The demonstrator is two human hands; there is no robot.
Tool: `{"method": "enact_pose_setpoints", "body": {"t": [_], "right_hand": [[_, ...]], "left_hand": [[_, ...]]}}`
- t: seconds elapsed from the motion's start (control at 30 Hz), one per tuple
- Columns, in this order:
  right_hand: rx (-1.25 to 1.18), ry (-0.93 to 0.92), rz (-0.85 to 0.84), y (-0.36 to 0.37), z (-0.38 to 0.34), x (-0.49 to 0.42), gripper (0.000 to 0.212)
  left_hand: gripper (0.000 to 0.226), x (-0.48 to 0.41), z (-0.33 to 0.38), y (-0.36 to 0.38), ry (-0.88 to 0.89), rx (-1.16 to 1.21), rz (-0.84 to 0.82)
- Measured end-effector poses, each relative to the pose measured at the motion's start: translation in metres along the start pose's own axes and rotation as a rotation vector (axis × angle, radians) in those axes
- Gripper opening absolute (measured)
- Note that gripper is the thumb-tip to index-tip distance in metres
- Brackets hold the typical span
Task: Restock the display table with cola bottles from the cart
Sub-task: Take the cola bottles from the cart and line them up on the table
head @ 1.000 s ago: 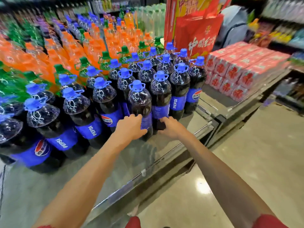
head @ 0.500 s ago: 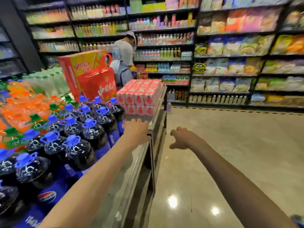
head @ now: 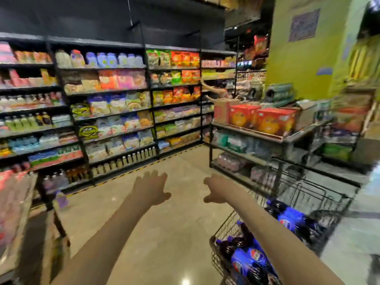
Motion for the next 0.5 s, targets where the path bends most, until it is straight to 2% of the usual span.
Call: {"method": "enact_pose_setpoints", "body": {"t": [0.23, 0.33, 0.5], "right_hand": [[0.038, 0.170, 0.025, -0.039, 0.153, 0.032, 0.069], [0.019, 0.199, 0.036, -0.038, 0.204, 0.037, 0.070], [-0.013, 0.200, 0.006, -0.018, 0.275, 0.043, 0.066]], "left_hand": [[0.064, -0.060, 0.157, -0.055, 0.155, 0.029, 0.069], [0.064, -0.078, 0.215, -0.061, 0.192, 0.055, 0.093], [0.059, -0.105, 0.292, -0.050, 0.231, 0.071, 0.043]]}}
Point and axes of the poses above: each hand's wrist, its own x-axis away from the middle knuckle, its own y-axis out of the palm, z = x × y, the point moved 8 cm from there along -x, towards the middle knuckle, and after that the axes turned 7 degrees about -x, right-handed, at the moved point
